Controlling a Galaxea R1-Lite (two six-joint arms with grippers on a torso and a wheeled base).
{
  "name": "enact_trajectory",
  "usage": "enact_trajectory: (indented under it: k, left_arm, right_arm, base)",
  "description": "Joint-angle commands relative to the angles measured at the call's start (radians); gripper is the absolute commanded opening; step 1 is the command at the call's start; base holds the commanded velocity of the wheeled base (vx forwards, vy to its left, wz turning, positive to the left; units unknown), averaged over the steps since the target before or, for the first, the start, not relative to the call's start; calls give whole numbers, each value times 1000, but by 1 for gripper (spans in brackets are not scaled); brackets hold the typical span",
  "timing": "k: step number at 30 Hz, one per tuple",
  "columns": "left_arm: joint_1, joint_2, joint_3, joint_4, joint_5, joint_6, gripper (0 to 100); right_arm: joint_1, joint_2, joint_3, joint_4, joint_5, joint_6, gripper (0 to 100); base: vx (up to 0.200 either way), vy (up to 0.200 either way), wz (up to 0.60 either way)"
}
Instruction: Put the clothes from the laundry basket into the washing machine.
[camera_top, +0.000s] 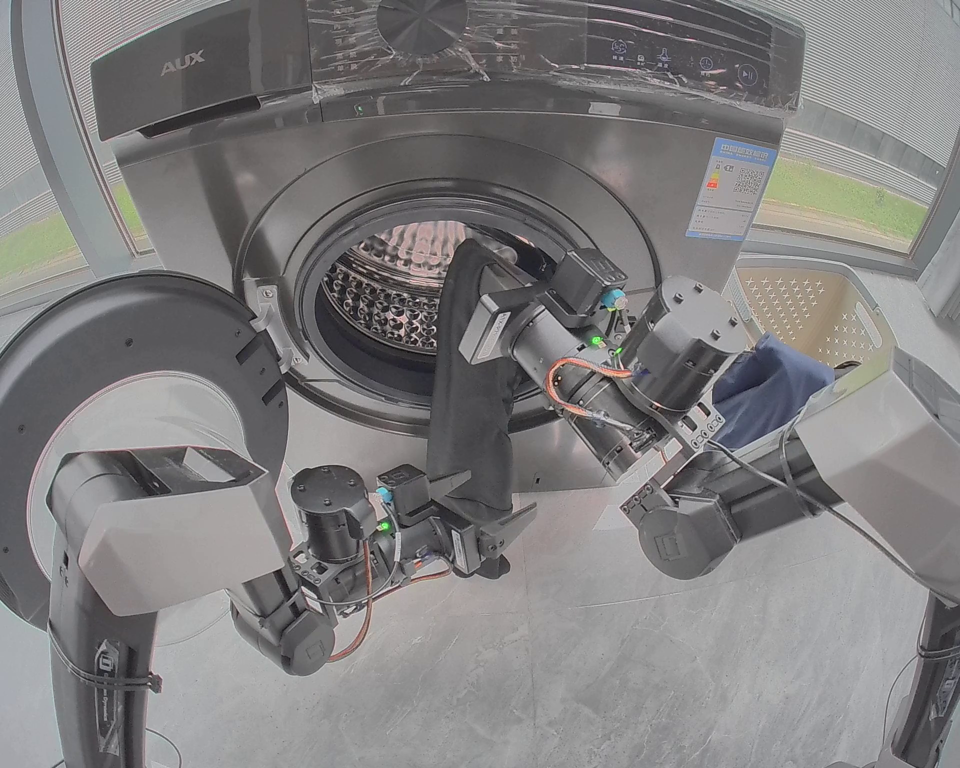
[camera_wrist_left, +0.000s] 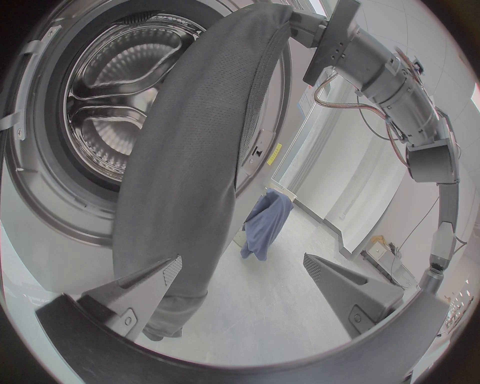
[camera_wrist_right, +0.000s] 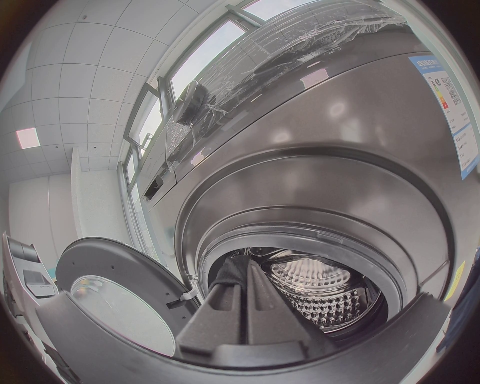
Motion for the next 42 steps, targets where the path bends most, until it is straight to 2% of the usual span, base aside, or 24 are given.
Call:
enact_trajectory:
  k: [1,5,7,9,12,16,24,25,31,37,42]
  left_arm:
    - [-4,80,-105,1,42,-4,100]
    - [4,135,-208,3,177,18,100]
    - [10,147,-231,6,205,33,100]
    - [13,152,-239,13,214,59,100]
    - [13,161,-243,19,231,81,100]
    - [15,161,-251,30,261,82,100]
    - [42,163,-274,44,275,82,100]
    - [42,163,-277,46,275,82,0]
    - [42,163,-308,53,284,81,0]
    - [42,149,-274,36,292,82,0]
    - [41,-17,-47,-5,258,85,0]
  right_arm:
    - [0,2,3,-4,-1,3,0]
    - [2,0,5,-4,-1,3,0]
    - [2,2,5,-4,-1,3,0]
    - [2,2,8,-4,-1,5,0]
    - [5,0,9,-6,-1,5,0]
    - [8,0,9,-6,-1,5,0]
    - [10,0,15,-7,-7,8,0]
    - [10,0,17,-7,-7,8,0]
    - [10,2,20,-14,-7,8,0]
    - [-1,0,35,-17,-7,8,0]
    - [-17,-9,51,-20,-7,9,0]
  base:
    - [0,0,0]
    - [0,0,0]
    - [0,0,0]
    - [0,0,0]
    - [0,0,0]
    - [0,0,0]
    - [0,0,0]
    - [0,0,0]
    - [0,0,0]
    - [0,0,0]
    - [0,0,0]
